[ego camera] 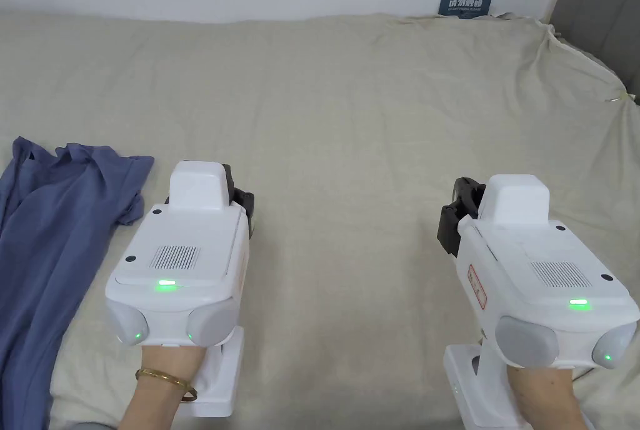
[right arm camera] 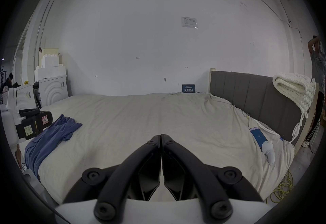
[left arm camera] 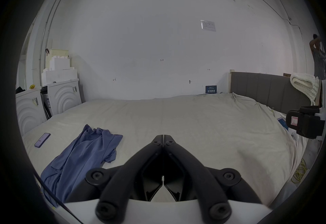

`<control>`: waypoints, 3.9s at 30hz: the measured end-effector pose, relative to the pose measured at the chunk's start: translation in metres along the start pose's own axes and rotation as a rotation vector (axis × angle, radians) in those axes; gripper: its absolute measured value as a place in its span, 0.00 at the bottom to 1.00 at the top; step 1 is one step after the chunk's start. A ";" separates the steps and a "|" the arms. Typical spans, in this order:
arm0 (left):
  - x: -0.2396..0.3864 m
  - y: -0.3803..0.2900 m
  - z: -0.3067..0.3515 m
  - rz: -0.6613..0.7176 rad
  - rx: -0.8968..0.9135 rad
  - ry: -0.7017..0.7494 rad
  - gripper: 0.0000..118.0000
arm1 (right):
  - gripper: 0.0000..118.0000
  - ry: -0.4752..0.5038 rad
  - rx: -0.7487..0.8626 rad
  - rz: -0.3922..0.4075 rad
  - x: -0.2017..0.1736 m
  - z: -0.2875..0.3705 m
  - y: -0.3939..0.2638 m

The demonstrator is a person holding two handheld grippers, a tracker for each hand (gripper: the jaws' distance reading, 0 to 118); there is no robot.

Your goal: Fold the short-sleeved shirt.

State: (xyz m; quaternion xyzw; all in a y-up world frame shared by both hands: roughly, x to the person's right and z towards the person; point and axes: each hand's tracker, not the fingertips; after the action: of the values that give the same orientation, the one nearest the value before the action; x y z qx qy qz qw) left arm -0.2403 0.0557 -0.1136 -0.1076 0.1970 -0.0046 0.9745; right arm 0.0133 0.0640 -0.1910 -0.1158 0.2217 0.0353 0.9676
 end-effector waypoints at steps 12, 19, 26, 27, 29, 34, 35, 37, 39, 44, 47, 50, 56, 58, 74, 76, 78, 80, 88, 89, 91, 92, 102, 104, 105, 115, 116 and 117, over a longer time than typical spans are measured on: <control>0.001 0.003 0.000 -0.003 0.006 -0.008 0.00 | 0.00 0.000 -0.002 -0.003 0.001 0.000 0.000; 0.002 0.004 0.001 -0.003 0.007 -0.015 0.00 | 0.00 0.002 0.004 0.004 0.002 0.001 0.001; 0.002 0.003 0.000 -0.006 0.007 -0.021 0.00 | 0.00 0.000 0.009 0.015 0.000 0.001 0.002; 0.002 0.003 0.000 -0.006 0.008 -0.021 0.00 | 0.00 0.000 0.009 0.016 0.000 0.001 0.002; 0.002 0.003 0.000 -0.008 0.007 -0.022 0.00 | 0.00 0.001 0.010 0.015 0.000 0.001 0.002; 0.002 0.003 0.000 -0.012 0.006 -0.024 0.00 | 0.00 0.001 0.007 0.017 0.000 0.001 0.002; 0.003 0.003 0.000 -0.011 0.006 -0.025 0.00 | 0.00 -0.001 0.007 0.016 0.001 0.001 0.002; 0.003 0.003 0.000 -0.013 0.005 -0.027 0.00 | 0.00 0.000 0.008 0.014 0.001 0.001 0.002; 0.003 0.003 -0.001 -0.016 0.004 -0.029 0.00 | 0.00 -0.001 0.009 0.015 0.001 0.001 0.002; 0.003 0.003 0.000 -0.009 0.006 -0.030 0.00 | 0.00 0.007 0.010 0.023 -0.001 0.000 0.004; -0.003 0.002 0.001 -0.004 0.006 -0.012 0.00 | 0.00 0.024 0.014 0.026 -0.008 -0.002 0.006; -0.016 0.002 0.005 0.013 0.005 0.019 0.00 | 0.00 0.052 0.020 0.041 -0.020 -0.007 0.009; -0.050 0.002 0.017 0.024 0.008 0.121 0.00 | 0.00 0.156 0.023 0.054 -0.054 -0.021 0.014; -0.064 0.001 0.022 0.032 0.005 0.165 0.00 | 0.00 0.195 0.023 0.061 -0.069 -0.026 0.015; -0.163 -0.014 0.083 0.093 -0.022 0.448 0.00 | 0.00 0.481 0.015 0.121 -0.188 -0.043 0.022; -0.172 -0.017 0.089 0.101 -0.024 0.479 0.00 | 0.00 0.513 0.015 0.127 -0.201 -0.043 0.022; -0.181 -0.019 0.093 0.108 -0.029 0.498 0.00 | 0.00 0.532 0.016 0.134 -0.211 -0.042 0.023; -0.187 -0.021 0.096 0.116 -0.031 0.507 0.00 | 0.00 0.549 0.017 0.138 -0.219 -0.041 0.023; -0.201 -0.027 0.087 0.139 -0.070 0.489 0.00 | 0.00 0.569 0.010 0.145 -0.233 -0.045 0.025; -0.203 -0.027 0.083 0.146 -0.081 0.482 0.06 | 0.00 0.569 0.009 0.146 -0.234 -0.045 0.026; -0.210 -0.026 0.075 0.160 -0.102 0.458 0.28 | 0.00 0.569 0.009 0.150 -0.235 -0.047 0.026; -0.212 -0.026 0.070 0.167 -0.112 0.454 0.51 | 0.00 0.567 0.010 0.153 -0.236 -0.047 0.027; -0.257 -0.017 0.000 0.273 -0.295 0.342 1.00 | 0.00 0.564 -0.001 0.168 -0.244 -0.060 0.028; -0.267 -0.017 -0.019 0.267 -0.350 0.327 1.00 | 0.00 0.563 -0.005 0.168 -0.244 -0.064 0.028; -0.272 -0.017 -0.029 0.270 -0.381 0.325 1.00 | 0.00 0.561 -0.007 0.167 -0.245 -0.067 0.028; -0.309 -0.011 -0.142 0.247 -0.710 0.202 1.00 | 0.00 0.529 -0.053 0.178 -0.247 -0.098 0.021; -0.311 -0.011 -0.152 0.235 -0.733 0.202 1.00 | 0.00 0.525 -0.059 0.179 -0.248 -0.101 0.020; -0.313 -0.011 -0.163 0.228 -0.751 0.200 1.00 | 0.00 0.522 -0.065 0.178 -0.248 -0.104 0.019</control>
State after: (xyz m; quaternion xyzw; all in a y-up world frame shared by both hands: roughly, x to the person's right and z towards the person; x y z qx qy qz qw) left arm -0.5909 0.0276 -0.1377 -0.4324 0.2895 0.1652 0.8378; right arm -0.2557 0.0527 -0.1778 -0.1318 0.4718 0.0963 0.8665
